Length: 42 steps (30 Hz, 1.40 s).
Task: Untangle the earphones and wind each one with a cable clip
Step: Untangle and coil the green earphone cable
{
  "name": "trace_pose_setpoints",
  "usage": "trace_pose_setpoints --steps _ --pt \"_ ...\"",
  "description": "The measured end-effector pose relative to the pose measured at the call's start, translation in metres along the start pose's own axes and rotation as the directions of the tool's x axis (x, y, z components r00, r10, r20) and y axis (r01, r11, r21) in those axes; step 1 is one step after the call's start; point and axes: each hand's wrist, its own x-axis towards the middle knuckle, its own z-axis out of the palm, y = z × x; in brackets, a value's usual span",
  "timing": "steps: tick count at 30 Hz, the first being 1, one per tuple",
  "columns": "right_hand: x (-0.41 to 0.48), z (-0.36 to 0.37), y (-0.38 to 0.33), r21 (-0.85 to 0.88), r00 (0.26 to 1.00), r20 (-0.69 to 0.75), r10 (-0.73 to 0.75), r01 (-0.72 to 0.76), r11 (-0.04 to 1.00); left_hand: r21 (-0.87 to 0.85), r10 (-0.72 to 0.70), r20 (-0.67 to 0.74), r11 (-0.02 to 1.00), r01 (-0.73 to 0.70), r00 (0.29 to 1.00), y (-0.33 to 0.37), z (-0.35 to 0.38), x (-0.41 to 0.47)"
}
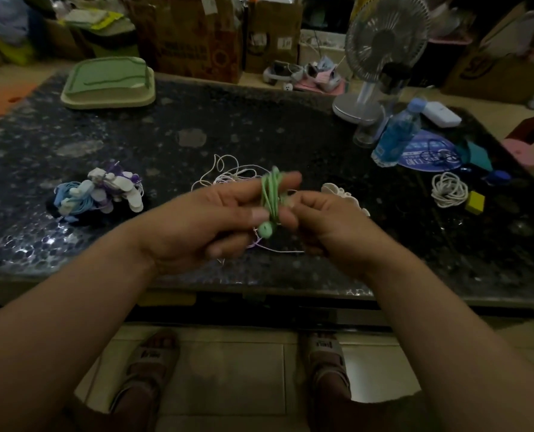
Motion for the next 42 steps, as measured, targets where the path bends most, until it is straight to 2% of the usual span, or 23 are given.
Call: trace_pose_setpoints --steps 1,3,5,7,10,12,13,18,20,23,27,30,32,37,39,42 --pt "0.0 0.007 0.001 -0.012 1.0 0.001 0.012 -0.012 1.0 -0.004 0.024 -0.091 1.0 -0.025 0.996 0.001 -0.001 0.002" --pt "-0.001 0.017 0.001 -0.106 1.0 -0.006 0.019 -0.02 0.994 0.119 0.04 -0.242 0.993 -0.011 0.97 -0.001 -0.004 0.007" --pt "-0.002 0.019 -0.002 -0.344 1.0 -0.013 0.001 -0.006 0.939 0.302 0.062 -0.317 0.953 0.039 0.946 -0.006 -0.007 0.009" --pt "-0.003 0.018 -0.004 -0.555 1.0 0.013 0.021 -0.01 0.832 0.48 0.093 -0.362 0.871 0.1 0.927 -0.011 -0.011 0.01" --pt "-0.005 0.017 -0.005 -0.638 1.0 0.018 -0.006 0.016 0.77 0.775 0.154 -0.332 0.607 0.175 0.931 -0.019 -0.016 0.01" --pt "-0.004 0.017 -0.004 -0.671 0.993 -0.04 -0.111 0.055 0.739 0.845 0.091 -0.248 0.508 0.169 0.965 -0.022 -0.012 0.008" --pt "-0.003 0.016 -0.003 -0.674 0.984 -0.078 -0.163 0.068 0.736 0.854 0.044 -0.211 0.494 0.162 0.976 -0.023 -0.01 0.008" --pt "-0.002 0.007 0.0 -0.588 0.947 -0.151 -0.285 0.146 0.796 0.742 -0.101 -0.152 0.645 0.181 0.983 -0.01 -0.001 0.005" --pt "-0.004 0.003 -0.001 -0.544 0.932 -0.166 -0.323 0.187 0.818 0.735 -0.153 -0.085 0.657 0.165 0.985 -0.006 0.005 0.002" --pt "-0.003 -0.002 -0.004 -0.428 0.95 -0.129 -0.283 0.204 0.881 0.696 -0.231 0.027 0.702 0.148 0.973 -0.004 0.015 0.001" --pt "-0.004 0.001 -0.002 -0.179 0.98 -0.072 -0.185 0.169 0.969 0.503 -0.195 0.088 0.855 0.125 0.977 -0.003 0.017 0.001" --pt "-0.002 0.01 -0.001 -0.013 0.994 -0.044 -0.095 0.095 0.995 0.279 -0.143 0.019 0.951 0.132 0.99 -0.01 0.013 0.005" --pt "0.0 0.014 0.0 0.0 0.992 -0.106 -0.072 0.072 0.997 0.16 -0.137 -0.068 0.976 0.146 0.988 -0.013 0.012 0.009" --pt "0.005 0.024 0.003 0.055 0.98 -0.192 -0.05 0.062 0.997 0.101 -0.047 -0.265 0.992 0.076 0.963 -0.015 0.02 0.018" --pt "0.006 0.028 0.005 0.005 0.971 -0.229 -0.061 0.064 0.998 0.008 -0.052 -0.331 0.998 0.058 0.942 -0.018 0.02 0.022" --pt "0.006 0.036 0.008 -0.192 0.937 -0.312 -0.158 0.101 0.976 -0.115 -0.095 -0.357 0.992 0.057 0.929 -0.023 0.026 0.026"
